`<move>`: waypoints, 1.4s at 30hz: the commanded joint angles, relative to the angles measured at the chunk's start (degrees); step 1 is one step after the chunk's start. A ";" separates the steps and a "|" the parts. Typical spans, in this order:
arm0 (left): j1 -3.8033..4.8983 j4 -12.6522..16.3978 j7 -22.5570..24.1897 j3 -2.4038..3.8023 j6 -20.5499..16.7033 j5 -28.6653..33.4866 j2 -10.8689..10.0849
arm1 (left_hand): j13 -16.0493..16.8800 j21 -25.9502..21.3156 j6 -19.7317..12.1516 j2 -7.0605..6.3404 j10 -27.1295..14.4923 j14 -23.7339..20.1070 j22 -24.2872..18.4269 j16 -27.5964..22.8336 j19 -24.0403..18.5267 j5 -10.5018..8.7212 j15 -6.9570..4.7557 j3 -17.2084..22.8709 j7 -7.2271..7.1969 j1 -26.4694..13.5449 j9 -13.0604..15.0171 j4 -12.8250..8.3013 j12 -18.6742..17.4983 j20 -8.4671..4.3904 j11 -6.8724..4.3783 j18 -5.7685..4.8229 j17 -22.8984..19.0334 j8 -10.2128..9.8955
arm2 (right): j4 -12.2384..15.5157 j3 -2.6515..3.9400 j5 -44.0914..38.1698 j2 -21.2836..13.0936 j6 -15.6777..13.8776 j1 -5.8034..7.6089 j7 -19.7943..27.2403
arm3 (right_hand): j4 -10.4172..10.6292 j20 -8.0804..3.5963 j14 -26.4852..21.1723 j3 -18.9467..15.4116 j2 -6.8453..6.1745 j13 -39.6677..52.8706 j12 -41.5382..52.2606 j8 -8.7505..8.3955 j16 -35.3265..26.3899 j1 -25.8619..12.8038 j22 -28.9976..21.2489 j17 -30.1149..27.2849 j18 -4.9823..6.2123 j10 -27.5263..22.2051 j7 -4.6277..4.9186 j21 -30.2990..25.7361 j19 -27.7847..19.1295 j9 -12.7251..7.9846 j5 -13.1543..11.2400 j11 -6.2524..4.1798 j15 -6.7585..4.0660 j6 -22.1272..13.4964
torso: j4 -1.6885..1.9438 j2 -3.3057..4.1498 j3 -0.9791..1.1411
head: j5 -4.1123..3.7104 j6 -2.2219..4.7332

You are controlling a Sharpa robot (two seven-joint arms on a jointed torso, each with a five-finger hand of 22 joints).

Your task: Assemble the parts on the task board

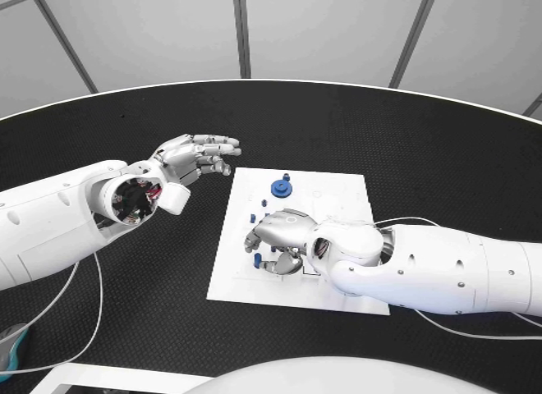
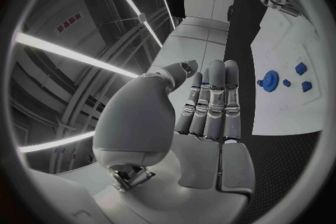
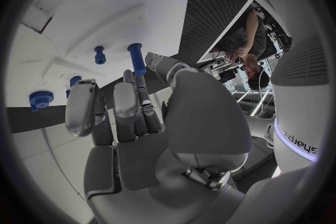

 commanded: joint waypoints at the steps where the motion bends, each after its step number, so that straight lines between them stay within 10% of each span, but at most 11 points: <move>1: 0.00 0.00 -0.02 0.00 0.04 0.00 -0.06 | -0.07 0.12 0.06 0.09 0.00 -0.26 0.09 -0.18 -0.44 -0.08 0.11 -0.34 0.32 0.48 -0.06 -0.14 -0.11 -0.03 0.15 0.77 -0.06 0.17 | 1.29 0.00 0.00 -1.36 -1.90 0.00 -0.26 | 0.70 0.11 -0.47 -1.96 -0.13 -0.16 1.09 -0.97 -0.30 -0.27 4.40 -0.31 1.15 -1.31 -0.64 -0.78 -0.45 -0.25 -1.25 -0.10 0.15 -1.78 | 0.04 0.00 0.02 | -0.22 0.04; 8: 0.00 -0.19 -0.07 0.00 0.05 0.00 -0.19 | -0.07 0.12 0.06 0.09 0.00 -0.26 0.09 -0.18 -0.44 -0.08 0.11 -0.34 0.32 0.48 -0.06 -0.14 -0.11 -0.03 0.15 0.77 -0.06 0.17 | 7.38 0.30 3.39 -8.61 -9.03 0.09 -2.22 | 4.64 -0.21 -0.80 -12.19 1.76 0.07 6.22 -1.39 -0.76 1.58 3.03 -2.02 1.48 -1.86 -1.36 -3.02 -0.56 -0.55 -4.92 -0.68 -0.36 -2.73 | -0.11 -0.17 -0.02 | -1.21 0.33; 13: -0.01 -0.45 -0.09 -0.01 -0.02 0.00 -0.23 | -0.20 0.13 -0.02 0.17 -0.05 -0.29 0.13 -0.22 -0.53 -0.07 0.17 -0.46 0.36 0.55 -0.16 -0.12 -0.12 0.02 0.21 0.76 -0.19 0.18 | 11.10 0.70 15.93 -17.13 -13.82 1.06 -5.53 | 8.16 -1.13 1.33 -11.07 2.09 2.13 12.16 1.82 2.35 1.39 8.42 2.15 -0.53 8.61 -0.08 6.29 3.48 -0.06 -3.29 -1.98 -1.41 3.85 | -0.73 -0.40 -0.10 | -2.88 0.81; 17: -0.01 -0.46 -0.10 -0.03 -0.15 0.00 -0.21 | -0.20 0.13 0.00 0.18 -0.02 -0.29 0.14 -0.22 -0.54 -0.08 0.18 -0.49 0.35 0.53 -0.17 -0.09 -0.10 0.03 0.20 0.76 -0.20 0.20 | 12.83 0.73 21.70 -23.77 -14.99 1.46 -8.43 | 12.69 -2.97 2.71 -13.52 0.15 8.33 19.39 4.36 6.12 -2.76 12.05 7.14 -1.86 16.56 -2.56 12.44 5.66 0.92 3.23 -4.50 -3.63 7.07 | -1.04 -0.55 -0.21 | -4.66 1.26; 22: -0.02 -0.68 0.01 -0.04 -0.23 0.01 0.06 | -0.20 0.13 0.00 0.18 -0.02 -0.29 0.14 -0.22 -0.54 -0.08 0.18 -0.49 0.35 0.53 -0.17 -0.09 -0.10 0.03 0.20 0.76 -0.20 0.20 | 15.09 0.32 23.98 -28.94 -15.92 0.84 -12.08 | 13.86 -3.83 3.95 -20.51 1.60 51.51 57.11 7.93 11.87 -4.21 14.13 15.77 -2.67 18.05 -3.70 16.00 6.87 5.27 7.43 -5.18 -4.03 5.74 | -1.48 -0.48 -0.04 | -5.29 1.43; 29: -0.06 -1.00 0.07 -0.06 0.11 0.01 0.42 | -0.22 0.11 0.01 0.16 0.00 -0.28 0.14 -0.22 -0.56 -0.10 0.19 -0.57 0.35 0.44 -0.18 -0.02 -0.09 0.05 0.21 0.75 -0.22 0.22 | 16.65 -0.18 20.96 -30.44 -16.17 -0.52 -17.63 | 14.59 -3.64 4.71 -24.46 3.22 67.34 70.26 9.64 14.81 -6.68 14.80 21.27 -2.99 22.40 -3.59 17.33 7.38 7.59 8.29 -5.39 -4.10 5.38 | -2.24 -0.76 0.38 | -5.28 1.46; 42: -0.09 -1.16 0.05 -0.07 0.30 0.02 0.29 | -0.24 0.09 0.03 0.18 0.02 -0.28 0.13 -0.22 -0.58 -0.11 0.20 -0.63 0.33 0.35 -0.19 0.06 -0.07 0.07 0.20 0.75 -0.24 0.24 | 16.75 -0.35 17.73 -29.11 -14.18 -3.65 -23.36 | 14.63 -3.72 5.12 -27.68 4.54 71.51 73.53 10.51 16.09 -8.56 15.05 23.82 -3.13 24.00 -3.79 17.90 7.60 8.94 8.72 -5.52 -4.17 5.25 | -2.17 -0.66 0.17 | -6.00 1.13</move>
